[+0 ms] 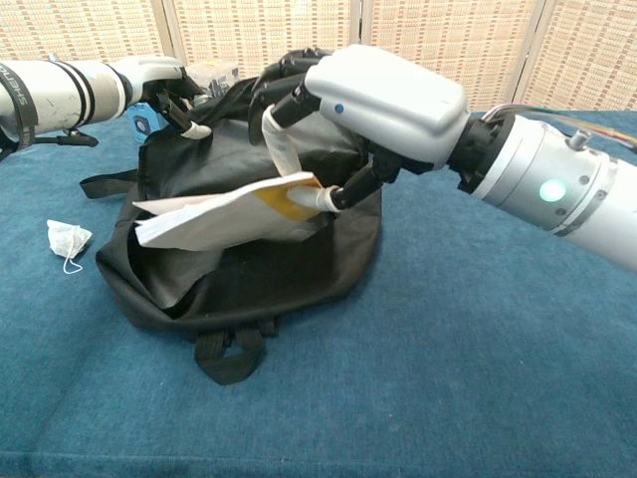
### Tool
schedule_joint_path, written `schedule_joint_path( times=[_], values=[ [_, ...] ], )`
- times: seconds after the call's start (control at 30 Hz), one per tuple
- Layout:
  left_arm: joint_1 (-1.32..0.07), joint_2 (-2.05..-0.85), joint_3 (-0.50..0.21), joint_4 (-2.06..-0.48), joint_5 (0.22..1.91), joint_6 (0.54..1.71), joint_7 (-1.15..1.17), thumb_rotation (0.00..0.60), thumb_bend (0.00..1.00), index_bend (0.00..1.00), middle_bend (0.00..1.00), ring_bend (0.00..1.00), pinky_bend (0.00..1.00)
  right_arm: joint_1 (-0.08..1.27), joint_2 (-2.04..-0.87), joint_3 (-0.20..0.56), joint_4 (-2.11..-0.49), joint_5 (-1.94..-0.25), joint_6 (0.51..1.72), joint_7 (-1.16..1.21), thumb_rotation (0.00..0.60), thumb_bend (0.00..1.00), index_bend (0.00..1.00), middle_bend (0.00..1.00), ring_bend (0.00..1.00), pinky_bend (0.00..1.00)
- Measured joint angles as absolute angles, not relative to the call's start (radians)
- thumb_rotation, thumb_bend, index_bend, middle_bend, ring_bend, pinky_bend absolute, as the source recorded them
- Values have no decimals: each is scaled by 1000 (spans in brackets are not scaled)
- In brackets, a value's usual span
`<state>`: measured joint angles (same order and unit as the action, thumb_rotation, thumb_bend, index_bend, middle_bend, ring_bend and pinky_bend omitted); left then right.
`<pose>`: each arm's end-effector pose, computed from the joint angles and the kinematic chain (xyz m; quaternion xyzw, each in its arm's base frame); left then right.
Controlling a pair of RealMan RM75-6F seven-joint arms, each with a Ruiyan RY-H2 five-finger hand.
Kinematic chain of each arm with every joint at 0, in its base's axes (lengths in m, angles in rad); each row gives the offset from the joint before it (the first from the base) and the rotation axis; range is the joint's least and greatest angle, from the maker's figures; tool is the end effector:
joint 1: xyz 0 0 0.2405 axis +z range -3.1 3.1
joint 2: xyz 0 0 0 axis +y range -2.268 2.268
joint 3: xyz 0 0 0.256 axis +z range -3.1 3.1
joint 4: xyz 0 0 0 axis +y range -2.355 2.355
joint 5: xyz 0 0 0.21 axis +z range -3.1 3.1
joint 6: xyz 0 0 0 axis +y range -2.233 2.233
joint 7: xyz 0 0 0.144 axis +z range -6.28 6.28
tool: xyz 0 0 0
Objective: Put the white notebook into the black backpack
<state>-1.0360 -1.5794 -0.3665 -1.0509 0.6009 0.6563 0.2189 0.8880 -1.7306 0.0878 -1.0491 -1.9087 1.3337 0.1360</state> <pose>-0.1281 0.4797 0.0252 -0.6143 -0.5183 -0.3789 0.4587 -0.0698 -0.3269 -0.0324 0.7866 -0.0880 0.5725 0.2140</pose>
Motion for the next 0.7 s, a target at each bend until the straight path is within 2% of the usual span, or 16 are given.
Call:
schedule_joint_path(
  times=[0.3, 0.7],
  values=[
    [-1024, -1565, -350, -1054, 593, 650, 203, 600, 425, 766, 315, 292, 111, 909, -1819, 32, -867, -1917, 1307, 123, 600, 513, 644, 304, 126, 108],
    [-1018, -1539, -341, -1103, 609, 665, 192, 600, 425, 765, 315, 292, 111, 957, -1932, 42, -685, -1844, 1244, 159, 600, 513, 644, 282, 105, 99]
  ],
)
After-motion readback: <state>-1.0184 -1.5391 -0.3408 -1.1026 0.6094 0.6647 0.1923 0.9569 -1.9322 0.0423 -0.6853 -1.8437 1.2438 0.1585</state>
